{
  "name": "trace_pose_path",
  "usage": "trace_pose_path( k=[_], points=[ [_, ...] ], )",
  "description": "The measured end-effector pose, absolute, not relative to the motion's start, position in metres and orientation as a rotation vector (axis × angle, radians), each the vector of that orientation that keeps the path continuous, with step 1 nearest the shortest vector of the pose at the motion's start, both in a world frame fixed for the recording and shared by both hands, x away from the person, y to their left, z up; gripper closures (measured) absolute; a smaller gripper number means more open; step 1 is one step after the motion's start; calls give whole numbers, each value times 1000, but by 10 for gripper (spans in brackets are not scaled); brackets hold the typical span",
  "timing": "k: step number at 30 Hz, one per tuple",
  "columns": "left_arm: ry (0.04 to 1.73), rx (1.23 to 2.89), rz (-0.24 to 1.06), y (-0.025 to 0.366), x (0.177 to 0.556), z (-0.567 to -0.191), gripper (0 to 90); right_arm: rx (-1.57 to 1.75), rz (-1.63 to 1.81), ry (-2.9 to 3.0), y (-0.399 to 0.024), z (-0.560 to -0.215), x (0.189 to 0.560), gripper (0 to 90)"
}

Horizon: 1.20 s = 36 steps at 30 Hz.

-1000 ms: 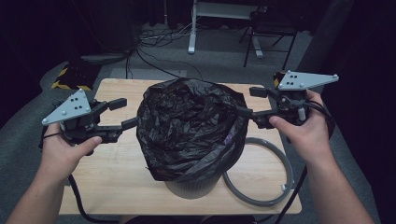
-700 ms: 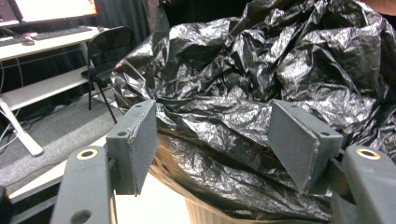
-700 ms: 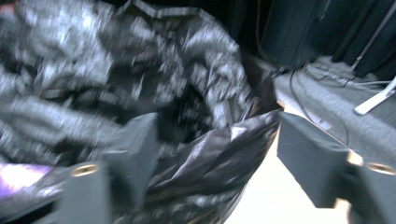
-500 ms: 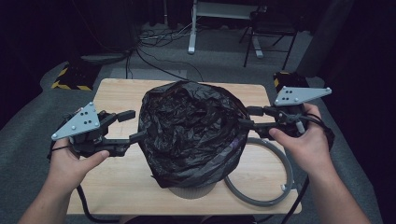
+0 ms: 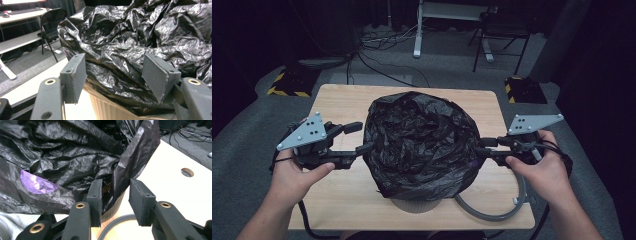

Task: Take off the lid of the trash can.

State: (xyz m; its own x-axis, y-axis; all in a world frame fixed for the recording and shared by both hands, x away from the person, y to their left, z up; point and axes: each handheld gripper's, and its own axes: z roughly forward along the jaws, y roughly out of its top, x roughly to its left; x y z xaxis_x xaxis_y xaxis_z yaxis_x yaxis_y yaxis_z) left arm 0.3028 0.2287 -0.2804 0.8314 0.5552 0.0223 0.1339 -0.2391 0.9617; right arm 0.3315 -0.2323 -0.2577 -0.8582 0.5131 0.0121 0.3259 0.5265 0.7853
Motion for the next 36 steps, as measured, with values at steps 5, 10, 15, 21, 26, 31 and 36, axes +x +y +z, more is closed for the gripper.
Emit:
trace_pose_path(
  k=[5,10,15,21,26,31,36],
  points=[
    [551,1806,427,231,303,-286,371,733,1178,2577,-231,-268,335,577],
    [563,1776,404,234,305,-290,368,748,1158,2582,-227,-276,339,541],
    [564,1773,403,236,305,-290,377,758,1087,2635,-221,-289,342,521],
    [559,1775,407,238,303,-290,409,789,1039,2660,-219,-301,347,483],
    [559,1769,414,245,303,-290,398,789,1096,2648,-225,-298,349,404],
    [575,1709,435,257,304,-281,351,749,1213,2550,-243,-272,342,379],
    [609,1701,475,261,313,-271,351,734,1332,2444,-263,-246,338,372]
  ],
)
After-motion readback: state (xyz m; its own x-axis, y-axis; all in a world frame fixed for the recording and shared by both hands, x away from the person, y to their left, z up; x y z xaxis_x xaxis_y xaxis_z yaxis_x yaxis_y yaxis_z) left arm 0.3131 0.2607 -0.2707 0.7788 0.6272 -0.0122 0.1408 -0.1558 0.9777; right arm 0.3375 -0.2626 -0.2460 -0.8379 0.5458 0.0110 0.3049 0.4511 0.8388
